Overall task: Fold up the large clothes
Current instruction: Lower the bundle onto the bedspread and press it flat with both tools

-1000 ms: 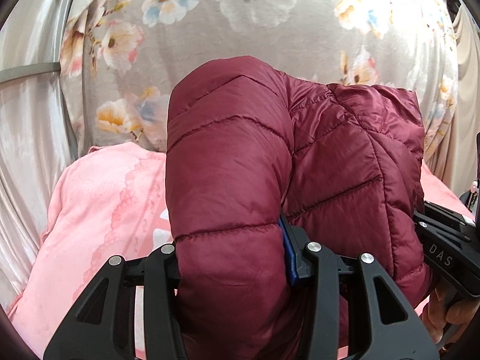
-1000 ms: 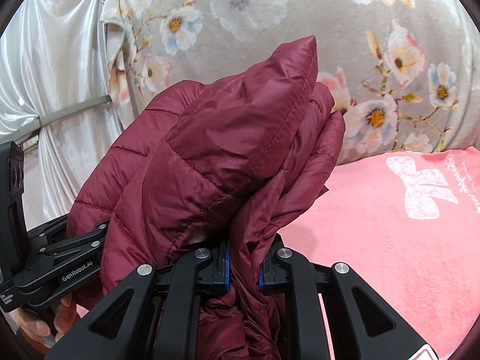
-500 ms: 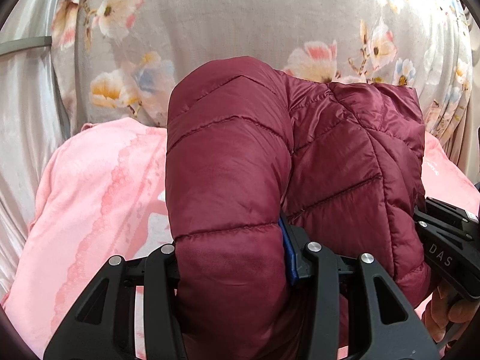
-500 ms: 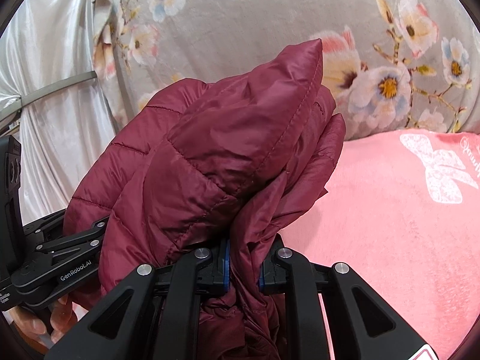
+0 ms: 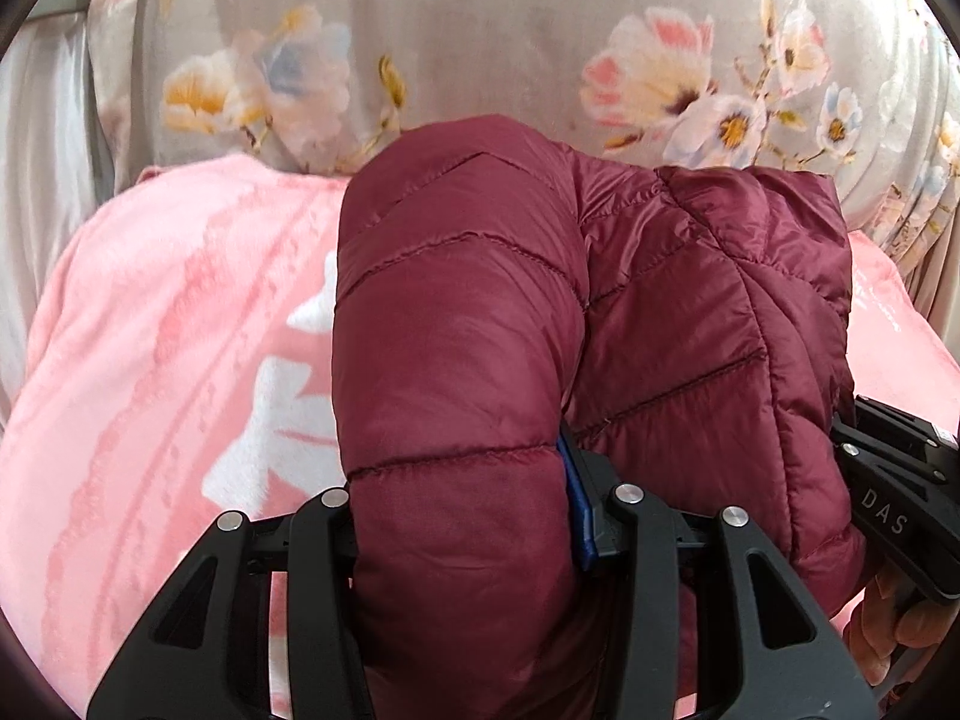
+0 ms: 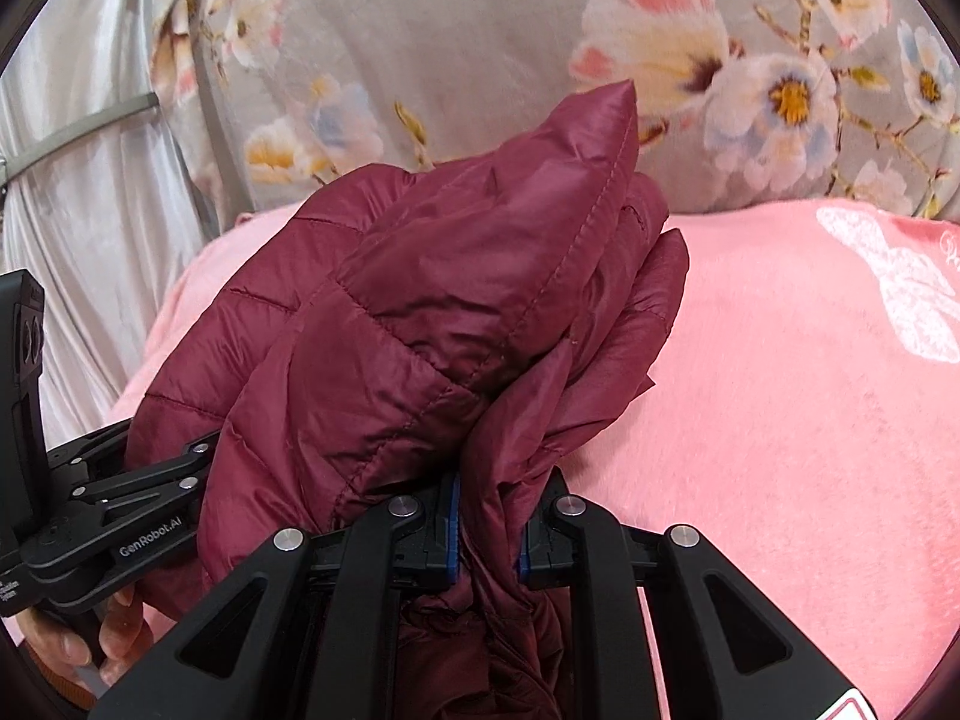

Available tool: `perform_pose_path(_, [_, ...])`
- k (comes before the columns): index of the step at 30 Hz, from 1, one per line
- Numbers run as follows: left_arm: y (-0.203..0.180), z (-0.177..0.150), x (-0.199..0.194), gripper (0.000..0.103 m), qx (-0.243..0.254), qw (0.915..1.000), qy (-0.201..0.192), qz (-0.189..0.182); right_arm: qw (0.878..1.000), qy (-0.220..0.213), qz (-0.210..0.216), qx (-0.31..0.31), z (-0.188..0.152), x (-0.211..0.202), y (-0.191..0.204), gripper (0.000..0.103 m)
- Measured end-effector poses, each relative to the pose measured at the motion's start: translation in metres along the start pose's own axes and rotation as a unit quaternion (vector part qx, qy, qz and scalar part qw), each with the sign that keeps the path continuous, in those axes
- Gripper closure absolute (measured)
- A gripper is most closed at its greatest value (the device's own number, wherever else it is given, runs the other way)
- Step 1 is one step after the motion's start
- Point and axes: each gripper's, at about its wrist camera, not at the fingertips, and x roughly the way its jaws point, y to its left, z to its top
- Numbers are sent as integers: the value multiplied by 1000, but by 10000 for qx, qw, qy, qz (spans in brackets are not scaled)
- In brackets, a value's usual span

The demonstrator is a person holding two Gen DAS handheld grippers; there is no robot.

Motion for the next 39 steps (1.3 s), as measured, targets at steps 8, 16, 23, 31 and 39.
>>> perform_pose_path(8, [18,-12,17,46,-283,9996,37,-68,9987,286,40,416,-8,24,-21,81])
perform_pose_path(16, [37,-20,9,11,-670,9969,-113,407,9911,362,-111,1273,-17,6,-54,46])
perform_pose_path(23, [21,-21,-49,12,-338,9957,-183,840,9942,-83,-688,827,-29,-68,-40,91])
perform_pose_path(31, [-18,-27,-40,12,-203,9938,291,1057,9943,402,-990,8,-43,-40,15,97])
perform_pose_path(39, [-18,-53,-20,10,-365,9907,498,1209,9926,690,-985,155,-69,-24,5,99])
